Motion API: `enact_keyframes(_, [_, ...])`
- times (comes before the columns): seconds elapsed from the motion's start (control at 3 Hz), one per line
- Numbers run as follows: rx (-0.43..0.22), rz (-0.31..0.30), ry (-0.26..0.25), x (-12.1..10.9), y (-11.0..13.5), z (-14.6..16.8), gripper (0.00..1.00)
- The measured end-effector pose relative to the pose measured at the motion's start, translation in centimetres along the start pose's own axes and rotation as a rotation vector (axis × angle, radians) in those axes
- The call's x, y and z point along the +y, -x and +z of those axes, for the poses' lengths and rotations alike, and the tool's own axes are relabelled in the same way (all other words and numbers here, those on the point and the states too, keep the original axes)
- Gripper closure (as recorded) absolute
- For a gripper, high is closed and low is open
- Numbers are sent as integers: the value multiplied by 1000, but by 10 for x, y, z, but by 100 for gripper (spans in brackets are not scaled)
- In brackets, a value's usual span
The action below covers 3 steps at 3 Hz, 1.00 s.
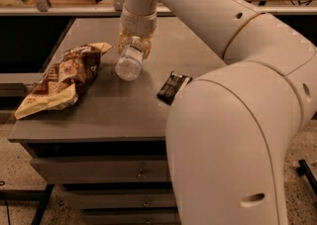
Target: Move blue plastic bottle near brown chip bag
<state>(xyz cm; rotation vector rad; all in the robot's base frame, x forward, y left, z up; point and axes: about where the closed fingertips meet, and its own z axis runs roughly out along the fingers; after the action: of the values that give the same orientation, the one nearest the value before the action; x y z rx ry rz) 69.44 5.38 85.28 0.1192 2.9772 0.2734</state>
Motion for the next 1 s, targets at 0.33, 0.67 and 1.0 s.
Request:
enact_keyframes(0.33, [7, -48, 48, 21, -8, 0, 59])
enact_keyframes(0.67, [-6, -102, 58, 37, -14, -1, 36])
enact_keyframes(1.0, [-4, -103, 58, 38, -14, 1, 12])
